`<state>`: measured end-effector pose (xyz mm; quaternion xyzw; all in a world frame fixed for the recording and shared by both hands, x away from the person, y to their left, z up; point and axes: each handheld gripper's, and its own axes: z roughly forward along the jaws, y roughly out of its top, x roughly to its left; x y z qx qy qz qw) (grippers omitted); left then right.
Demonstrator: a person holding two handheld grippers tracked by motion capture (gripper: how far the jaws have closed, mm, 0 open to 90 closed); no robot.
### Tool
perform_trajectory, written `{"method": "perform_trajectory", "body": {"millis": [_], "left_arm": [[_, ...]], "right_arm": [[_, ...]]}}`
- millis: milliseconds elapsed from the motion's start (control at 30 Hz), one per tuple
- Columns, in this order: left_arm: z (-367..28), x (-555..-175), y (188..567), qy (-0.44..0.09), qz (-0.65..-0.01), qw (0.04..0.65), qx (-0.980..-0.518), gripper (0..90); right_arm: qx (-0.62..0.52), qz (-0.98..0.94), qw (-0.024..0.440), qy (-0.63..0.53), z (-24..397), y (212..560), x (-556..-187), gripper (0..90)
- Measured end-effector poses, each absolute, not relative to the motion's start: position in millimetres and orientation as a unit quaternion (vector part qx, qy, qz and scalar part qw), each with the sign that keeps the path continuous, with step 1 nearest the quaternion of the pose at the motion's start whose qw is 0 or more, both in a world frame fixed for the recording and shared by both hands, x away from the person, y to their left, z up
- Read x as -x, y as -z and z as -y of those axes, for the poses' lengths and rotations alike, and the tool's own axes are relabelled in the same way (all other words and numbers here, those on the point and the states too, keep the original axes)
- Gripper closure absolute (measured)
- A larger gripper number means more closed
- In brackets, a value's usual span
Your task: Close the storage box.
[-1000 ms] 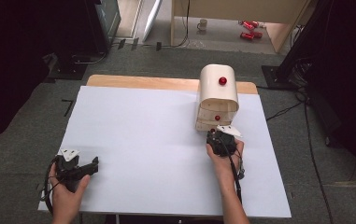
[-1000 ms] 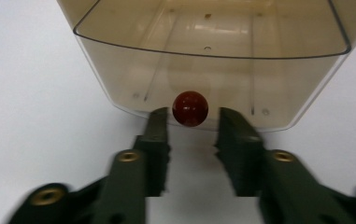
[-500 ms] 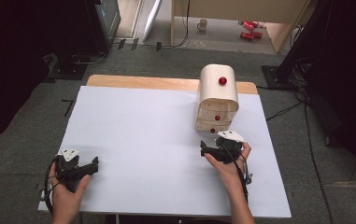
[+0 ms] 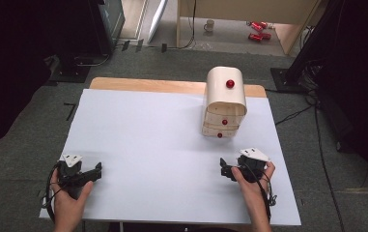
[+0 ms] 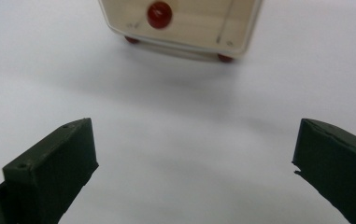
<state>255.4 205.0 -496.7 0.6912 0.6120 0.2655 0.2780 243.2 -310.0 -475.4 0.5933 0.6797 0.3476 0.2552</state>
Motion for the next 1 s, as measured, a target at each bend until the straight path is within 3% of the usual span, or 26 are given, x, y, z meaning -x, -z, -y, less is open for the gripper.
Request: {"method": "perform_trajectory", "body": {"millis": [1000], "left_arm": [[-205, -255, 497, -0.266, -0.612, 0.278, -0.691, 11.3]], "right_arm": [[-0.642, -0.662, 0.259, -0.288, 383, 501, -181, 0.0]]}}
